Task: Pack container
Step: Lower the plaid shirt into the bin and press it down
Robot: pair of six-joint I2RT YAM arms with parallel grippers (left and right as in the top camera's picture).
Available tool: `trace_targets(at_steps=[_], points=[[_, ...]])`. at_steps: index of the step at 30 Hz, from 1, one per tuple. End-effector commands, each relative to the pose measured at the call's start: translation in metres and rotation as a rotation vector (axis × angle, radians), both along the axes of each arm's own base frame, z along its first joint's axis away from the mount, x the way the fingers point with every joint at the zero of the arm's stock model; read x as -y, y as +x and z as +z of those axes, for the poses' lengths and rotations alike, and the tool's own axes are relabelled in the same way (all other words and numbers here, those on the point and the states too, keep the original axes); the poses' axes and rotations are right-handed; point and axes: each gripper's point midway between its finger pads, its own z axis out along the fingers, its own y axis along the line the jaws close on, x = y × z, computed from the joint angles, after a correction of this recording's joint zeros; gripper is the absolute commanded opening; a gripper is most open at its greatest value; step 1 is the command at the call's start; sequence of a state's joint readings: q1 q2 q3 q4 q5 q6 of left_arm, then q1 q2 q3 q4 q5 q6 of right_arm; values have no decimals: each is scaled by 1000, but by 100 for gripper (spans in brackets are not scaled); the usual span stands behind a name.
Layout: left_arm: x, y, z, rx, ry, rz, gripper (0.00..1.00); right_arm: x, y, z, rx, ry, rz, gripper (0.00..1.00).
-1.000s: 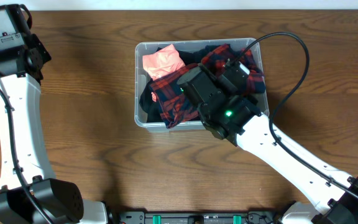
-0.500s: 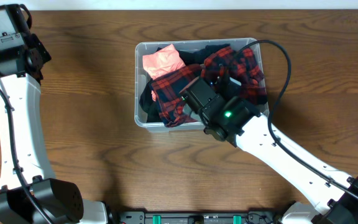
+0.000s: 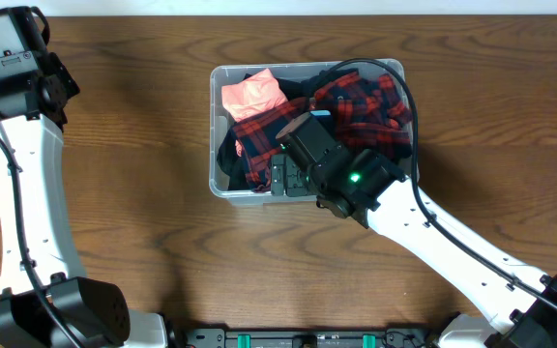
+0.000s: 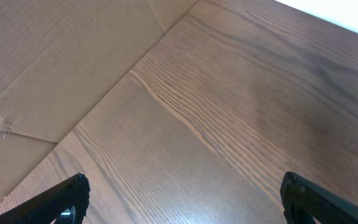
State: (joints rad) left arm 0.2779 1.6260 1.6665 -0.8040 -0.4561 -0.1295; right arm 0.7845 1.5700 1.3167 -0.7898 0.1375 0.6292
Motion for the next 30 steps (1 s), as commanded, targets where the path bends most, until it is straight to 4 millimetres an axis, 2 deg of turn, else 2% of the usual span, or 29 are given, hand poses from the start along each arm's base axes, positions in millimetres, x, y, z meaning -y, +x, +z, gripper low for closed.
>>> trace_targets(at_steps=[1,3,6,10,13,20,25,30], points=[[-3,-2,0,-8,14,9,98,-4,-4,10,28,-14,115,89],[-3,-2,0,-8,14,9,98,-1,-7,7,11,-27,116,89],[-3,-2,0,-8,14,9,98,4,-13,3,-17,-50,116,96],[-3,-2,0,-8,14,9,98,7,-18,0,-32,-72,141,97],[-3,-2,0,-8,14,9,98,0,-17,3,2,-85,249,95],[-3,-2,0,-8,14,10,98,-2,-15,4,38,-123,331,85],[-3,-2,0,-8,14,9,98,-9,-24,3,2,-76,368,99],[-3,-2,0,-8,14,9,98,-7,-31,0,-16,-98,417,99]])
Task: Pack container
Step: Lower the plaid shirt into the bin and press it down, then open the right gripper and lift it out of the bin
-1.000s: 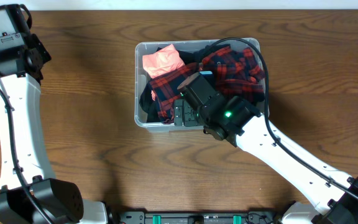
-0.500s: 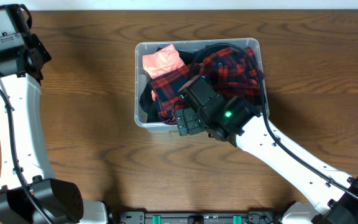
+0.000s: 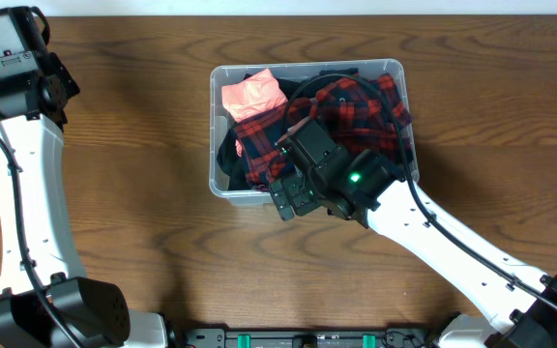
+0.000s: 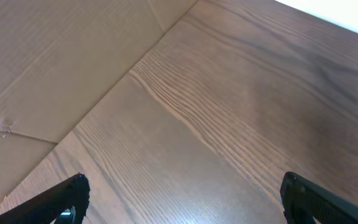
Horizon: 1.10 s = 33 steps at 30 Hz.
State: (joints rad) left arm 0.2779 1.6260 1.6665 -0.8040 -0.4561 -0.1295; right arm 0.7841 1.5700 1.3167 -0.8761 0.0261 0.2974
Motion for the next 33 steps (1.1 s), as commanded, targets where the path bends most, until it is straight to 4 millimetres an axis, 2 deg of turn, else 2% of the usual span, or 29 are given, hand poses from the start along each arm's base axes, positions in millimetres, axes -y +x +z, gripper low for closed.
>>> trace_targets(at_steps=[1,5,11,14,15,17,20,21,22,26,33], points=[[-3,-2,0,-8,14,9,98,-6,-5,12,21,22,88,99],[-3,-2,0,-8,14,9,98,-3,-7,26,32,29,92,99],[-3,-2,0,-8,14,9,98,3,-9,64,73,61,84,99],[-3,-2,0,-8,14,10,98,2,-4,72,101,70,78,98],[-3,-2,0,-8,14,9,98,3,-2,72,112,64,71,91],[-3,-2,0,-8,14,9,98,3,4,69,126,48,61,59],[-3,-2,0,-8,14,9,98,-2,8,62,118,41,63,21],[-3,-2,0,-8,14,9,98,-3,9,58,112,35,64,14],[-3,-2,0,-8,14,9,98,-4,11,53,105,29,64,11],[-3,-2,0,-8,14,9,98,-11,18,30,70,-4,65,13],[-3,-2,0,-8,14,9,98,-25,31,-30,-14,-81,68,17]])
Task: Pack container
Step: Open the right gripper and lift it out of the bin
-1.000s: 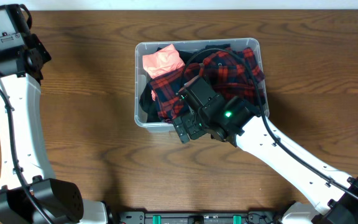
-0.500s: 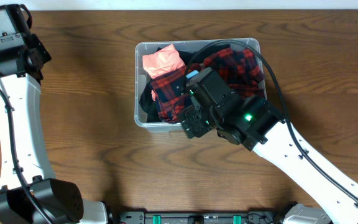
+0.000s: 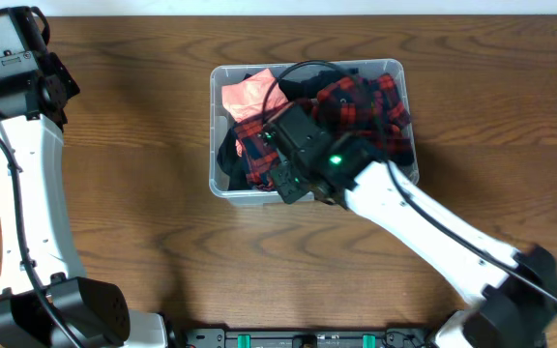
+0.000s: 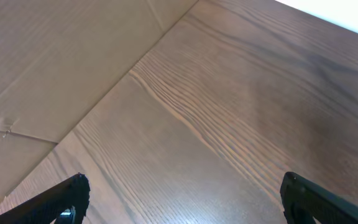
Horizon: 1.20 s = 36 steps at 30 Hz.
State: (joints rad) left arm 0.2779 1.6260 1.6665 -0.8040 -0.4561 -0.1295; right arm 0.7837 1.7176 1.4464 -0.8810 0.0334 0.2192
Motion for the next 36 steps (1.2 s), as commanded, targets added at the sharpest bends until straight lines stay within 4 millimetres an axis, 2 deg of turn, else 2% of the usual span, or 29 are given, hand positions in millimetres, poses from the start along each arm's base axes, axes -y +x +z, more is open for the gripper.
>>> trace_targets(at_steps=[1,5,8,12,15,17,19,21,23,26,29,32,36], points=[[-3,-2,0,-8,14,9,98,-4,8,-30,-33,-47,0,18],[-3,-2,0,-8,14,9,98,-10,20,-60,-49,-67,-8,16],[-3,-2,0,-8,14,9,98,-12,30,-59,-28,-45,-22,15],[-3,-2,0,-8,14,9,98,-9,42,-20,30,0,-33,17],[-3,-2,0,-8,14,9,98,5,53,24,88,31,-62,18],[-3,-2,0,-8,14,9,98,25,60,53,135,32,-111,19],[-3,-2,0,-8,14,9,98,54,67,76,178,16,-178,21],[-3,-2,0,-8,14,9,98,83,71,91,199,2,-241,20],[-3,-2,0,-8,14,9,98,113,72,96,187,-17,-307,13],[-3,-2,0,-8,14,9,98,150,74,87,122,-42,-385,6],[-3,-2,0,-8,14,9,98,165,71,66,34,-23,-418,1],[-3,-2,0,-8,14,9,98,166,65,38,-49,-2,-419,1],[-3,-2,0,-8,14,9,98,153,52,-8,-127,-10,-379,1]])
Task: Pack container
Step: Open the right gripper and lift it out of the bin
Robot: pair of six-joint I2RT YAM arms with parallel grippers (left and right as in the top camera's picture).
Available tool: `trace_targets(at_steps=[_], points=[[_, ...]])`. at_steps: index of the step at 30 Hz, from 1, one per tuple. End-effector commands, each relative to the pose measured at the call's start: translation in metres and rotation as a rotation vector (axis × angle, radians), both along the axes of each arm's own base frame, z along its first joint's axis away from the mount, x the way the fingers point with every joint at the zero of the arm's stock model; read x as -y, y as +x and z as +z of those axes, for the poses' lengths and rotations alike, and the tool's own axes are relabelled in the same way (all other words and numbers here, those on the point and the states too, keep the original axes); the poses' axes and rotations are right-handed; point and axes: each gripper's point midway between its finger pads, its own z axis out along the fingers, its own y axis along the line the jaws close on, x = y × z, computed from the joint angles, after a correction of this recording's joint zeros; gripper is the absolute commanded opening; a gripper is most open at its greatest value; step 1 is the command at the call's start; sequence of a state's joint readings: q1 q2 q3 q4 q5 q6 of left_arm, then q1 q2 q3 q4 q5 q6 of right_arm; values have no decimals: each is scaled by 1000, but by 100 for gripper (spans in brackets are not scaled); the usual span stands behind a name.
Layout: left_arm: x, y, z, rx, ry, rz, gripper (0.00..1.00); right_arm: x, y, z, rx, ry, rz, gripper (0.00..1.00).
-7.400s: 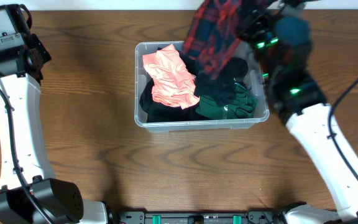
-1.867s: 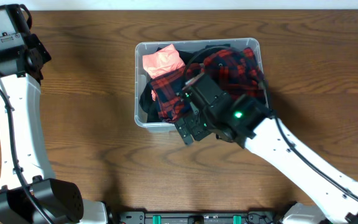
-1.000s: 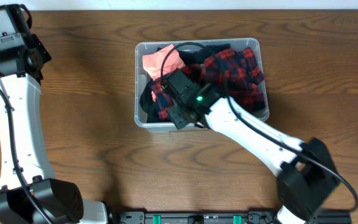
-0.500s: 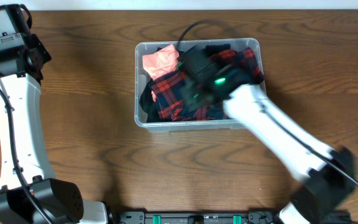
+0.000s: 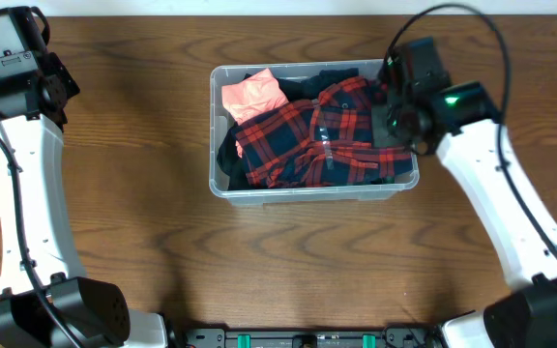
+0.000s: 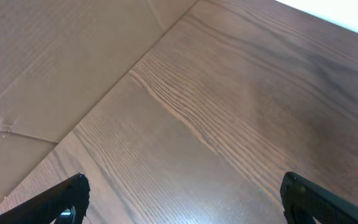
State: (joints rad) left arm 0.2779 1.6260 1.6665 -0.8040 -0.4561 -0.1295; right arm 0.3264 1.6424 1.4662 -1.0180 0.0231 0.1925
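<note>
A clear plastic container point(image 5: 217, 126) sits mid-table. A red-and-navy plaid shirt point(image 5: 307, 140) lies spread across its middle, with a pink cloth point(image 5: 251, 95) at the back left and a dark garment point(image 5: 228, 155) at the left side. My right gripper point(image 5: 389, 126) points down at the container's right end, beside the shirt's edge; its fingers are hidden under the wrist. My left gripper point(image 6: 184, 186) is open over bare wood far to the left, with nothing between its fingers point(image 6: 73, 190).
The wooden table point(image 5: 114, 213) surrounds the container. The right arm point(image 5: 511, 213) runs from the front right corner up to the container's right end. The left arm point(image 5: 27, 174) stands along the left edge. A pale board point(image 6: 55, 56) borders the table in the left wrist view.
My right gripper has moved from the container's front left part to its right end. The plaid shirt now lies flatter and uncovered across the middle. The left arm has not moved.
My right gripper was down in the container's front middle on the bunched plaid shirt. It stayed there at the two later moments, shifted slightly left and further back. Now it is at the right end and the shirt lies spread. The left gripper stayed open and still.
</note>
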Motion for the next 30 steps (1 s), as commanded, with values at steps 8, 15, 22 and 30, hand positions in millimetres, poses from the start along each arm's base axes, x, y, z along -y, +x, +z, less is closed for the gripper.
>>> trace_targets(at_steps=[8,15,22,30], points=[[-3,-2,0,-8,14,9,98,-13,-28,-85,-141,-39,64,3],[-3,-2,0,-8,14,9,98,-5,4,-7,-30,-28,28,6],[-3,-2,0,-8,14,9,98,-23,22,36,77,21,60,8],[-3,-2,0,-8,14,10,98,-45,34,9,80,23,101,4]])
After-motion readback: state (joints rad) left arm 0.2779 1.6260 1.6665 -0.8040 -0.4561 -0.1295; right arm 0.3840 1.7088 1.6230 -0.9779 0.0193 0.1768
